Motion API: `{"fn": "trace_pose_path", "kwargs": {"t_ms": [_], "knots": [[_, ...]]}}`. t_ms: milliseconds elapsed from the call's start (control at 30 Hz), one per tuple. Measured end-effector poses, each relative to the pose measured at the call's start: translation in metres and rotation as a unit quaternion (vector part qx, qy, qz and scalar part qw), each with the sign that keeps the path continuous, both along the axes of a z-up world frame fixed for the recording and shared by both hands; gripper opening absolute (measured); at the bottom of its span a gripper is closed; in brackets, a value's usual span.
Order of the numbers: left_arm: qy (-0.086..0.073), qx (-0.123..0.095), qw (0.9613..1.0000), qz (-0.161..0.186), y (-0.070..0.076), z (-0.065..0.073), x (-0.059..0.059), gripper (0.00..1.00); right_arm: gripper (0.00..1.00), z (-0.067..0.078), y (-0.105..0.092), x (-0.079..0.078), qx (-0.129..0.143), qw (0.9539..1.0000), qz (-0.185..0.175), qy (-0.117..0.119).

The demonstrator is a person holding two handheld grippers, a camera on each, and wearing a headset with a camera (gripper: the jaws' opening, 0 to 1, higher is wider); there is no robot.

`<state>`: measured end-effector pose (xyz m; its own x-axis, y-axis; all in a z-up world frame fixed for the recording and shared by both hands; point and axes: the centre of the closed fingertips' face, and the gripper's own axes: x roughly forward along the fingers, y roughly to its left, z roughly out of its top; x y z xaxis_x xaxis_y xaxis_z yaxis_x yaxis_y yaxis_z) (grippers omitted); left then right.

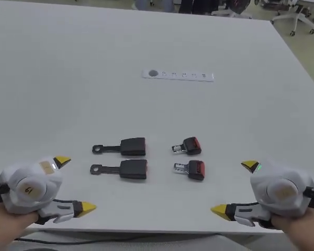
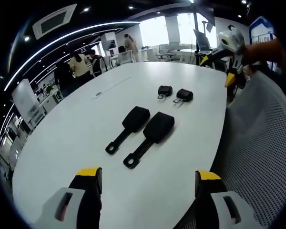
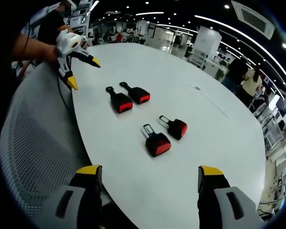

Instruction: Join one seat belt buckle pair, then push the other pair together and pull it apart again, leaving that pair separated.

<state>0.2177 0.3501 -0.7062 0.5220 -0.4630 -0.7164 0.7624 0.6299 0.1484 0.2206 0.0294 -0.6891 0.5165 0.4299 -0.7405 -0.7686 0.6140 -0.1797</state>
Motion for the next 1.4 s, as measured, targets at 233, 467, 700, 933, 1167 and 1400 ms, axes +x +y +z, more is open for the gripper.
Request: {"fn": "trace_pose_path", "kwargs": {"t_ms": [233,467,700,933,1167,1400], "knots": [[0.011,0.005,0.9997,-0.02,-0.011,0.004,0.005,0.79,0.79,0.001,0.001,0.005,-0.008,0.9999,0.014,0.001],[0.011,0.01,0.9993,-0.035,-0.02,0.005,0.021,0.76,0.75,-0.001,0.005,0.011,-0.018,0.9991,0.038,0.002],[0.004,0.024,0.9981,-0.056,-0.03,0.007,0.035,0.73,0.66,-0.003,0.012,0.02,-0.019,0.9982,0.057,0.006],[0.014,0.028,0.9966,-0.077,-0.043,0.001,0.046,0.73,0.64,-0.011,0.018,0.028,-0.027,0.9965,0.077,0.015],[0.038,0.032,0.9938,-0.1,-0.05,-0.018,0.057,0.69,0.62,-0.025,0.024,0.037,-0.042,0.9924,0.113,0.025],[0.041,0.034,0.991,-0.122,-0.065,-0.02,0.065,0.59,0.56,-0.032,0.03,0.049,-0.022,0.9896,0.134,0.048]]}}
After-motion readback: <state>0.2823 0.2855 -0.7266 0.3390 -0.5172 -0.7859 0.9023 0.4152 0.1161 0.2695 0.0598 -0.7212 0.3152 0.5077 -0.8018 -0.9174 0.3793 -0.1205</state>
